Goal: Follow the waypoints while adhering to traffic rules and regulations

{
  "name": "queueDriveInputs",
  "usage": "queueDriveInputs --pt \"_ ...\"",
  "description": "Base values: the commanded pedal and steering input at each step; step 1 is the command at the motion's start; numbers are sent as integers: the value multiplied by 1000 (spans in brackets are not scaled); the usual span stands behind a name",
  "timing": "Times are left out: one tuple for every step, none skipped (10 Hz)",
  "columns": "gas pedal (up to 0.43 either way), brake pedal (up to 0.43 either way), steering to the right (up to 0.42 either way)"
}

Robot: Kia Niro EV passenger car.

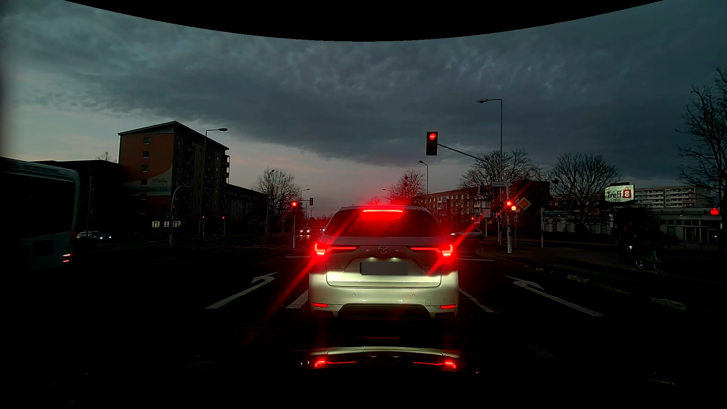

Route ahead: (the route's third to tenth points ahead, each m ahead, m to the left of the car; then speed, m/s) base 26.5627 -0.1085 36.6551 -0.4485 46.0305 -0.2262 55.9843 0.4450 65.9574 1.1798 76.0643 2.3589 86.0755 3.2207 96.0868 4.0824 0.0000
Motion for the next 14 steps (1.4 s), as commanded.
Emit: queueDriveInputs --pt "0 335 -10" --pt "0 341 -10" --pt "0 341 -10" --pt "0 335 -10" --pt "0 341 -10" --pt "0 341 -10" --pt "0 335 -10" --pt "0 335 -10" --pt "0 341 -10" --pt "0 335 -10" --pt "0 335 -10" --pt "0 323 -10" --pt "0 317 -10" --pt "0 305 -10"
